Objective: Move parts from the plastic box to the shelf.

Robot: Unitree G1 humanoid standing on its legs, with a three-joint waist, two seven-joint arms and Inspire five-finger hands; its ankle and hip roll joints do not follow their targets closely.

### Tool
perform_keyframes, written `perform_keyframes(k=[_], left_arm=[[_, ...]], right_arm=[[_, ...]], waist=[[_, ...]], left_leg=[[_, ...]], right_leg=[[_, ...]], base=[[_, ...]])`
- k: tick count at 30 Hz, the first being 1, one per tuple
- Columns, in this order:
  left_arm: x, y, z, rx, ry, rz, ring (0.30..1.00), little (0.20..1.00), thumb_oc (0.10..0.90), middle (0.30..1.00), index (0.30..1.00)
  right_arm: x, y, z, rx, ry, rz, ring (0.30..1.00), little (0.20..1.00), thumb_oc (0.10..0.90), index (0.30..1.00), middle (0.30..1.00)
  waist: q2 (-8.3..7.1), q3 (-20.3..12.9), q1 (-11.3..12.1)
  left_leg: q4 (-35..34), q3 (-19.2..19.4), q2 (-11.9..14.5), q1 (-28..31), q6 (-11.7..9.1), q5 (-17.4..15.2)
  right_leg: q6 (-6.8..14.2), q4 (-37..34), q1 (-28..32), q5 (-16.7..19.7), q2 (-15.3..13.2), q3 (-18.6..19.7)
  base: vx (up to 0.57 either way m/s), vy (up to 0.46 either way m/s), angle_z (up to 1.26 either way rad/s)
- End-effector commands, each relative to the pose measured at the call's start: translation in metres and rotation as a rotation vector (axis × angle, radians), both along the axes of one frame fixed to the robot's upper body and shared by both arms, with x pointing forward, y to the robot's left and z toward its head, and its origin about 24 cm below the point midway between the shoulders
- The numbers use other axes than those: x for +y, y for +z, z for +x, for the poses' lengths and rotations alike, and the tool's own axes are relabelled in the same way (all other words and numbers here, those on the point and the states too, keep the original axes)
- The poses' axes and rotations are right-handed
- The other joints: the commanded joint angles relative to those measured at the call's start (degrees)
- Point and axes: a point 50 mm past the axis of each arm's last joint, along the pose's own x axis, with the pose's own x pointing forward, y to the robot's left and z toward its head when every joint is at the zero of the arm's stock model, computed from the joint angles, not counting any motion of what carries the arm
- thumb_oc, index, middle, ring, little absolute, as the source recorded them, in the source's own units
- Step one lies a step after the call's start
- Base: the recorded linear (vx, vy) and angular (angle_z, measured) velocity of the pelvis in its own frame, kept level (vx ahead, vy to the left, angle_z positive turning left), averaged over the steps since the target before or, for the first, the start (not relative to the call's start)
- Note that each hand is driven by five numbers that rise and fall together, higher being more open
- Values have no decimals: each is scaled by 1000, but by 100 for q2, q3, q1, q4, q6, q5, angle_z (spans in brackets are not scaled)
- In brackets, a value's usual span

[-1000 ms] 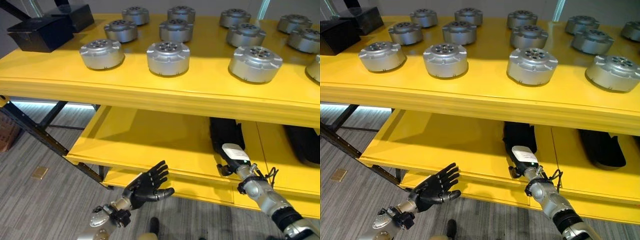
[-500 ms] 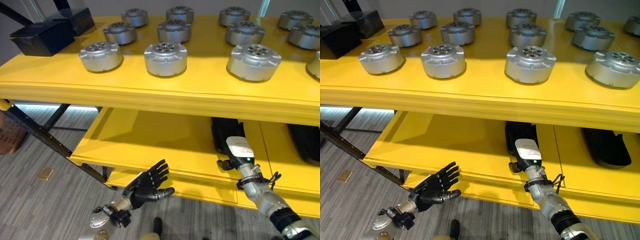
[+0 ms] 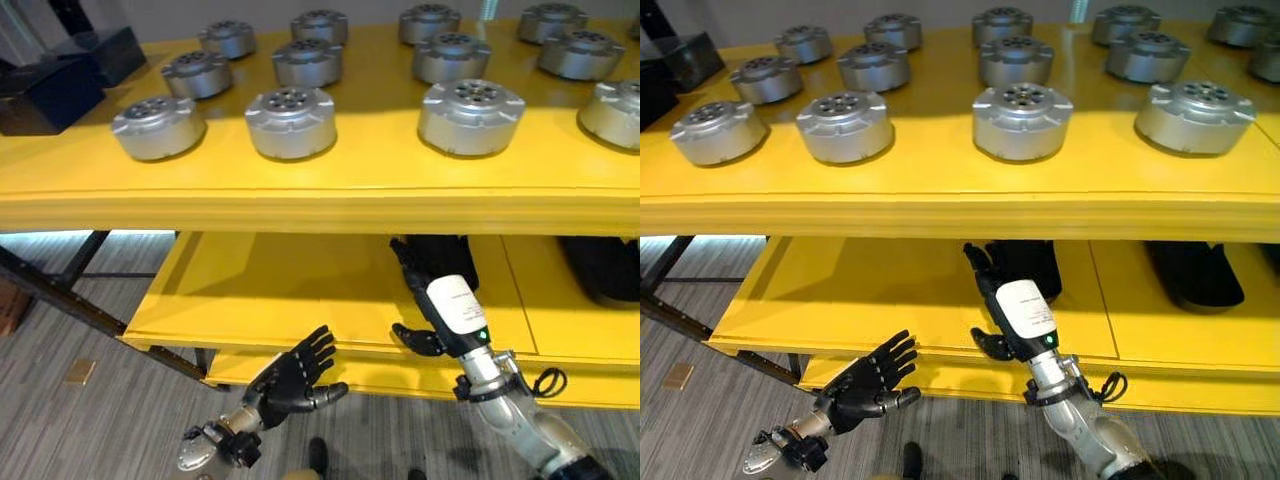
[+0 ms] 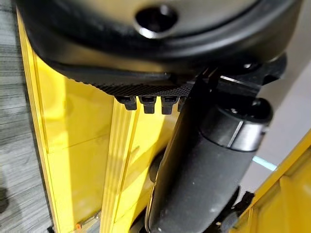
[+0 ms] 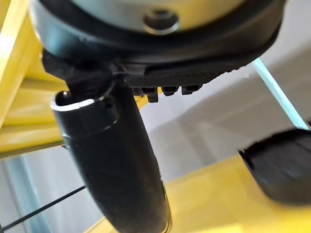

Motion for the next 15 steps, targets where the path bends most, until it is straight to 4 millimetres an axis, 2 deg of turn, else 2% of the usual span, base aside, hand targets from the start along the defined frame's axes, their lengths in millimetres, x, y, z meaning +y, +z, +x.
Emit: perform_keyframes(k=[1, 2, 7, 12, 14, 15], left_arm=[[1, 48, 28, -283, 45, -93, 1000, 1000, 900, 1000, 1000], [2, 49, 28, -293, 52, -89, 1000, 1000, 900, 1000, 1000], [2, 53, 29, -300, 62, -82, 1000, 1000, 900, 1000, 1000], [-2, 51, 32, -293, 65, -70, 1000, 1000, 900, 1000, 1000], [-4, 52, 32, -309, 66, -59, 1000, 1000, 900, 1000, 1000], [-4, 53, 32, -319, 62, -56, 1000, 1000, 900, 1000, 1000]], right_arm=[[-12, 41, 14, -128, -61, 170, 1000, 1000, 900, 1000, 1000], [-23, 38, 5, -105, -117, 213, 1000, 1000, 900, 1000, 1000], [-36, 43, -11, -129, -169, 244, 1000, 1000, 900, 1000, 1000], [-41, 45, -16, -135, -218, 263, 1000, 1000, 900, 1000, 1000], [-42, 46, -19, -145, -220, 279, 1000, 1000, 900, 1000, 1000], [-40, 47, -20, -147, -214, 284, 1000, 1000, 900, 1000, 1000]], waist=[[-215, -193, -73], [-282, -216, -191], [-377, -215, -420], [-454, -152, -581], [-512, -90, -662], [-540, -41, -679]], left_leg=[[-14, 386, 134, 652, 42, -1097], [-14, 504, 100, 680, 93, -1155], [22, 789, -8, 711, 243, -1282], [53, 1149, -82, 729, 357, -1375], [39, 1439, -112, 719, 379, -1403], [39, 1603, -112, 747, 386, -1431]], right_leg=[[-44, 505, -474, -298, 5, -183], [9, 509, -500, -262, -28, -109], [162, 599, -627, -168, -153, 26], [303, 695, -844, -49, -255, 58], [450, 664, -1048, 118, -303, 33], [510, 700, -1128, 150, -319, -100]], base=[[45, 230, -29], [49, 241, -24], [45, 233, -22], [35, 203, -28], [-69, 174, -55], [-93, 111, -53]])
